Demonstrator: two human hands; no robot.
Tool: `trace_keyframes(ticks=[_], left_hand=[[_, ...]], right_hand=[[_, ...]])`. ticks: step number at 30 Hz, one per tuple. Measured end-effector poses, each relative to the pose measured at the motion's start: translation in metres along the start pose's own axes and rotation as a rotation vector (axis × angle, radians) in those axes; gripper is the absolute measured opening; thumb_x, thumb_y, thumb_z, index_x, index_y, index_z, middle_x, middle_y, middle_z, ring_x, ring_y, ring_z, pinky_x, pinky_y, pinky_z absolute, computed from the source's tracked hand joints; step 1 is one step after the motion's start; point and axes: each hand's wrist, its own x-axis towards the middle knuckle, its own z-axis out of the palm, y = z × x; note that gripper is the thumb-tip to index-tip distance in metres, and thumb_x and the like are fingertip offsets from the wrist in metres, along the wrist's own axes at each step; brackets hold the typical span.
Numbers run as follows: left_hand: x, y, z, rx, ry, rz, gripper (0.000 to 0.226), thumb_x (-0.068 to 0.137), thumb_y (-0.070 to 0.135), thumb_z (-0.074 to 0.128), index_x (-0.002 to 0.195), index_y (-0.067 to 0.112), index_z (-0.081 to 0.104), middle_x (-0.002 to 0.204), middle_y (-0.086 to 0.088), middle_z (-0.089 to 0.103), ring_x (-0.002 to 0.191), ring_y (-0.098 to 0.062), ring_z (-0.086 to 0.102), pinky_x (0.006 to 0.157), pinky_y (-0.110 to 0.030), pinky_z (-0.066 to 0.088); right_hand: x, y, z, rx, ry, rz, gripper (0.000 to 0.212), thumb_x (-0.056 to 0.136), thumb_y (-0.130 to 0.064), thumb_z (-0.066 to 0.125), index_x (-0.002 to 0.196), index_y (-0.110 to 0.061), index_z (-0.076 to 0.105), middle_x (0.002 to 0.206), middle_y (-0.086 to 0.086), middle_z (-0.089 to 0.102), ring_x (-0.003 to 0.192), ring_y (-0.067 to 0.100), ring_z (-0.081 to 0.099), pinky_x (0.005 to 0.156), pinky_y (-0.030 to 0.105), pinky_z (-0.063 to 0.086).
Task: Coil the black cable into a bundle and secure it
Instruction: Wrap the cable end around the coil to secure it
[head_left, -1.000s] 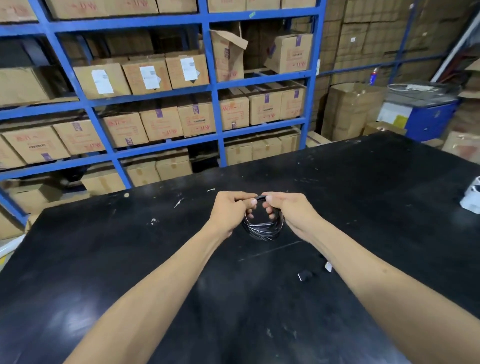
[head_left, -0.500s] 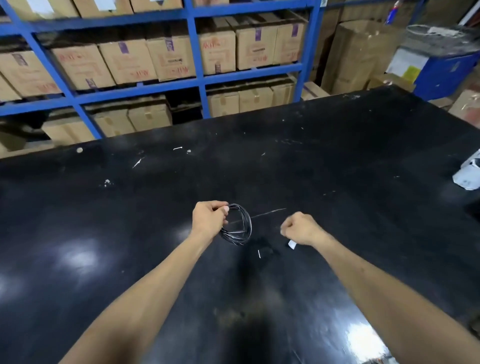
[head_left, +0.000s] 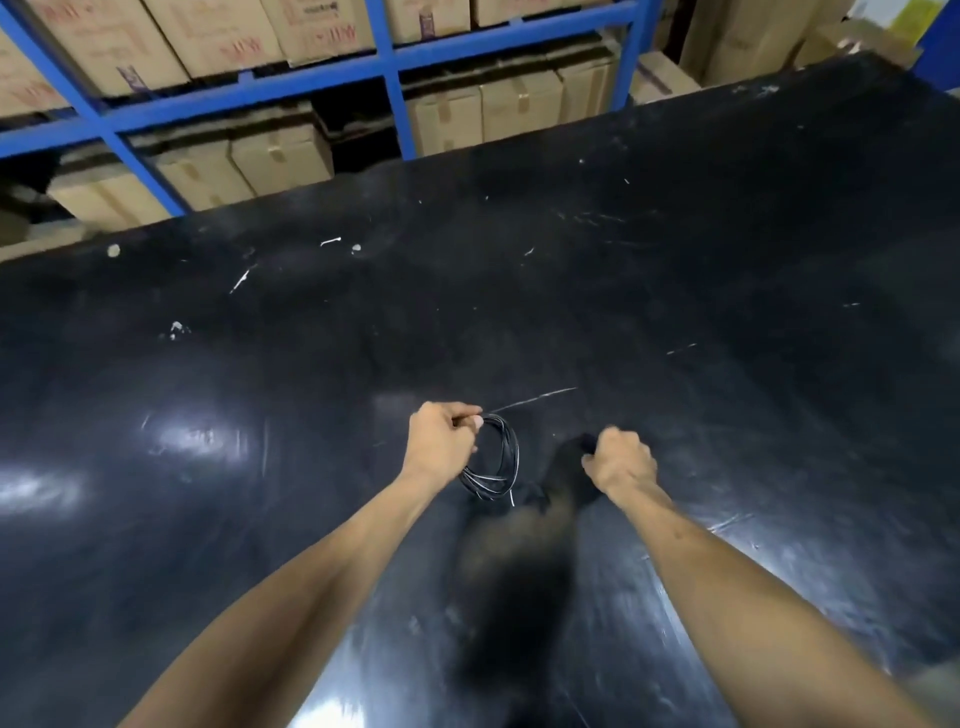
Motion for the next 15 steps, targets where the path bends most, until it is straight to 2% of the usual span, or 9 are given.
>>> trace_keyframes(ticks=[2,5,8,10,12,14,15], left_hand=[[0.004,0.002,0.005,0.011,-0.007,-0.009,0.021,0.093,0.000,0.061,0.108,-0.001,0.075,0.085,-0.011,0.068,0.062,-0.019,0.061,0.048,-0.007,0.048],[0.008,0.004,0.011,-0.011,0.001,-0.050,0.020,0.093,0.000,0.061,0.107,-0.002,0.074,0.086,-0.010,0.068,0.058,-0.015,0.061,0.048,-0.007,0.048],[0.008,0.007,0.012,-0.039,0.044,-0.081,0.020,0.092,0.003,0.061,0.106,-0.001,0.075,0.091,-0.014,0.070,0.057,-0.017,0.063,0.050,-0.008,0.048],[0.007,0.011,0.011,-0.077,0.081,-0.104,0.020,0.092,0.005,0.062,0.105,0.002,0.076,0.097,-0.015,0.073,0.058,-0.020,0.066,0.052,-0.010,0.050],[0.003,0.018,0.009,-0.119,0.118,-0.106,0.019,0.092,0.007,0.062,0.105,0.004,0.076,0.098,-0.014,0.075,0.064,-0.022,0.069,0.061,-0.016,0.056],[-0.002,0.027,0.009,-0.149,0.162,-0.081,0.020,0.091,0.010,0.063,0.104,0.008,0.078,0.100,-0.011,0.077,0.078,-0.024,0.073,0.081,-0.030,0.061],[-0.003,0.033,0.009,-0.158,0.183,-0.067,0.020,0.091,0.012,0.063,0.104,0.010,0.078,0.100,-0.010,0.077,0.082,-0.023,0.074,0.086,-0.034,0.060]], right_hand=[[0.006,-0.001,0.002,0.083,-0.006,0.000,0.028,0.093,-0.019,0.064,0.116,-0.004,0.070,0.118,0.020,0.069,0.112,0.040,0.066,0.089,0.037,0.054],[0.014,-0.004,0.002,0.427,-0.057,-0.007,0.015,0.084,-0.016,0.077,0.098,-0.012,0.080,0.102,0.016,0.076,0.100,0.034,0.073,0.091,0.038,0.059],[0.018,-0.010,-0.005,0.728,-0.100,-0.032,0.016,0.074,-0.017,0.088,0.087,-0.019,0.078,0.091,0.006,0.078,0.091,0.024,0.074,0.089,0.038,0.060],[0.008,-0.018,-0.018,0.884,-0.124,-0.083,0.015,0.079,-0.007,0.085,0.088,-0.015,0.076,0.088,0.007,0.075,0.081,0.024,0.072,0.082,0.033,0.061],[-0.005,-0.027,-0.031,1.007,-0.168,-0.145,0.022,0.083,0.005,0.076,0.091,-0.015,0.072,0.085,0.010,0.071,0.073,0.025,0.073,0.081,0.033,0.062],[-0.022,-0.038,-0.040,1.012,-0.173,-0.200,0.025,0.083,0.009,0.073,0.091,-0.015,0.073,0.086,0.013,0.072,0.071,0.025,0.075,0.078,0.030,0.063],[-0.030,-0.043,-0.042,0.996,-0.152,-0.212,0.024,0.082,0.009,0.072,0.087,-0.015,0.074,0.085,0.013,0.073,0.070,0.024,0.075,0.074,0.028,0.063]])
